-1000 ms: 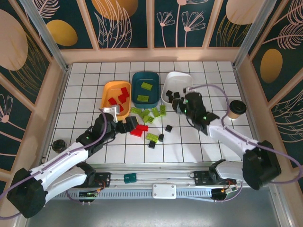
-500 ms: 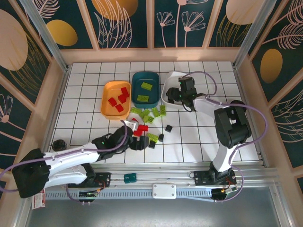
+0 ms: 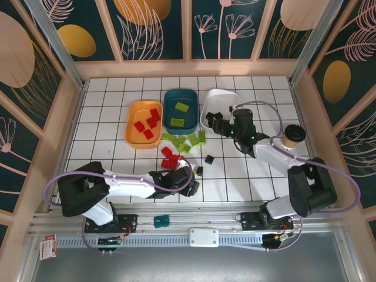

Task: Sort the legos into containers by color
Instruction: Pick up the lego from the middle-left of the table, then place the lego in the container.

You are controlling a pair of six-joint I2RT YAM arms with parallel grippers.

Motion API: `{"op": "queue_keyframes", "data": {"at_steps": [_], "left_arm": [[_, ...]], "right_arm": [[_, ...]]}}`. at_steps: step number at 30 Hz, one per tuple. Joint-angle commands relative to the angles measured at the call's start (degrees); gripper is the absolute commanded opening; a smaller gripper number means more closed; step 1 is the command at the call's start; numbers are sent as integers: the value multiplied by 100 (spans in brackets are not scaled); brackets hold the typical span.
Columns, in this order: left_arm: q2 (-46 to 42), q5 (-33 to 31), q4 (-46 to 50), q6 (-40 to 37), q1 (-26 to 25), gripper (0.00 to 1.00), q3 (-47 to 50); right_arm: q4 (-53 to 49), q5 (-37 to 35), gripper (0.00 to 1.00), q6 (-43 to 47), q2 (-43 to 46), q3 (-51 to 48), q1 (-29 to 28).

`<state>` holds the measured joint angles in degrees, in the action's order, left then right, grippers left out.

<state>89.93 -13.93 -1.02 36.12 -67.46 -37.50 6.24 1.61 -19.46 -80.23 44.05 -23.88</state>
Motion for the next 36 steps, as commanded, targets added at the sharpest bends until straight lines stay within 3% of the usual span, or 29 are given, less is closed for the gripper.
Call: {"op": "queue_keyframes", "data": {"at_steps": [1,6,11,16,20,28,36], "left_arm": [[233,-303,-13,-148,-38,68,-201],[297,-260,40,-72,-83,53,-187],[-538,-237,113,25,-90,39,-7],[-985,-420,247,-44,69,37,-175],[-984,97,-128,-264,755,35,-513],[480,852,-357,-696,1760,33,-2661],[2662,1013,353,-764,2186,33,-5114]], "right_arm": [[134,-33,68,-140,500,-274,-66],[63,-117,68,-197,977,-568,-116],[16,-158,68,-242,1262,-777,-133],[111,-205,68,-398,1589,-1115,-150],[99,-221,68,-517,1836,-1406,-147],[-104,-332,68,-707,2393,-1909,-189],[-261,-410,68,-880,2559,-2239,-584]]}}
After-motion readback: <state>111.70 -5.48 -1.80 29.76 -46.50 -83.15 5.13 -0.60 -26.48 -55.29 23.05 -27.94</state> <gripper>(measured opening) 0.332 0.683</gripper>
